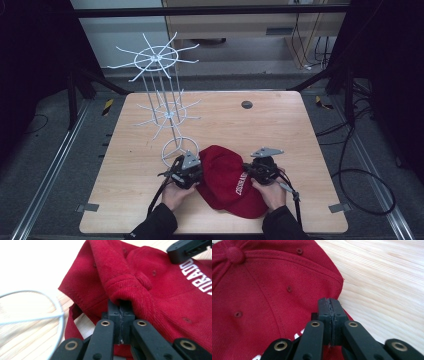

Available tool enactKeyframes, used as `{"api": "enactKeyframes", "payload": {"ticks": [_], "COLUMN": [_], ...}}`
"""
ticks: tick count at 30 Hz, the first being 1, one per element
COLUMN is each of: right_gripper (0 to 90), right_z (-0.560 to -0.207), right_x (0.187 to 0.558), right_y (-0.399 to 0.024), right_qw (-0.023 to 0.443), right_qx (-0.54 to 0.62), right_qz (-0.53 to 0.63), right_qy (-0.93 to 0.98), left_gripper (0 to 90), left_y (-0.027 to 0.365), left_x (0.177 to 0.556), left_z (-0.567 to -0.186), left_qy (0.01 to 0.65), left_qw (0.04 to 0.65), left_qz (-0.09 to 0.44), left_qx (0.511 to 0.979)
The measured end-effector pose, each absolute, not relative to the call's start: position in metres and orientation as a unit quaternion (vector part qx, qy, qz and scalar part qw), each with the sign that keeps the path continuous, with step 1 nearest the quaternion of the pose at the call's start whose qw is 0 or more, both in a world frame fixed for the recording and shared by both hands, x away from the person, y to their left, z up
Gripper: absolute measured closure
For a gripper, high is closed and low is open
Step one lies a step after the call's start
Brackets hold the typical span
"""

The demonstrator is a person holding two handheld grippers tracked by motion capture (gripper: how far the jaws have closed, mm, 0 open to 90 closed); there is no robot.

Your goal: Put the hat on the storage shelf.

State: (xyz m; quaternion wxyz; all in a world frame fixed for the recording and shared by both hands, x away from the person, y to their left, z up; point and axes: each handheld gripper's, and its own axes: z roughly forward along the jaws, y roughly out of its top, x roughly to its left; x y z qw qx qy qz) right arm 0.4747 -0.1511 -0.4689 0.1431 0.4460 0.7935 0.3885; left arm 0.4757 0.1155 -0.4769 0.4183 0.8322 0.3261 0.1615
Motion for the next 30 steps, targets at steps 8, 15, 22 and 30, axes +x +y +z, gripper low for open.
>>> {"api": "enactKeyframes", "payload": {"ticks": [8, 15, 22, 30], "right_gripper": [89.1, 86.6, 70.2, 57.9], "right_z": [-0.464, -0.467, -0.45, -0.432], "right_x": [0.455, 0.44, 0.435, 0.432], "right_y": [-0.186, -0.212, -0.209, -0.191], "right_qw": [0.162, 0.182, 0.223, 0.225], "right_qx": [0.492, 0.516, 0.471, 0.434], "right_qz": [0.377, 0.369, 0.412, 0.436], "right_qy": [0.767, 0.751, 0.748, 0.756], "left_gripper": [88.4, 76.7, 67.9, 59.6], "left_y": [0.087, 0.103, 0.161, 0.215], "left_x": [0.48, 0.468, 0.441, 0.425], "left_z": [-0.477, -0.462, -0.442, -0.445], "left_qy": [0.316, 0.327, 0.343, 0.384], "left_qw": [0.426, 0.43, 0.439, 0.423], "left_qz": [0.154, 0.162, 0.174, 0.199], "left_qx": [0.834, 0.826, 0.812, 0.797]}}
